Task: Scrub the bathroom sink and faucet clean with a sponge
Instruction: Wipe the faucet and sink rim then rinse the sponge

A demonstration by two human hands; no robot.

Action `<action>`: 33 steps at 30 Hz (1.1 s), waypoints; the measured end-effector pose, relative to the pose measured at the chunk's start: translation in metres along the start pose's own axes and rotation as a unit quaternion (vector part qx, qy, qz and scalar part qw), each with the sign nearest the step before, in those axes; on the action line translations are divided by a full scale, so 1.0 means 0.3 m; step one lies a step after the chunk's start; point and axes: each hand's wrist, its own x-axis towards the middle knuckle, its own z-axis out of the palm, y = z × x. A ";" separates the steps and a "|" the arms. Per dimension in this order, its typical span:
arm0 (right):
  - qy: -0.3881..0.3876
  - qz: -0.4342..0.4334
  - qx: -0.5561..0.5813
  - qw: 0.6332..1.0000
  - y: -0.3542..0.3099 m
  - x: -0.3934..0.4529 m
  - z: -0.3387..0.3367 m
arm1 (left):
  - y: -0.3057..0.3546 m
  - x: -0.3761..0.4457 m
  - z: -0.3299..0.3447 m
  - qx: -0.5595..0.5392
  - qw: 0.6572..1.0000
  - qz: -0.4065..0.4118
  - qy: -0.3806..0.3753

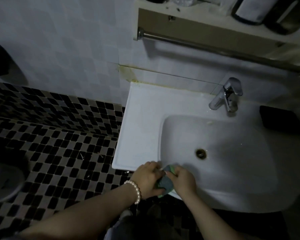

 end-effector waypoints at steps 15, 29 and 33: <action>-0.162 0.023 0.286 0.944 -0.306 0.172 0.049 | -0.188 -0.011 -0.191 -0.088 0.920 -0.340 0.172; -0.323 0.127 0.286 0.893 -0.362 0.193 0.160 | -0.236 -0.084 -0.120 -0.087 0.863 -0.474 0.150; -0.264 0.130 0.339 0.893 -0.402 0.253 0.179 | -0.291 0.042 -0.154 -0.036 0.853 -0.484 0.194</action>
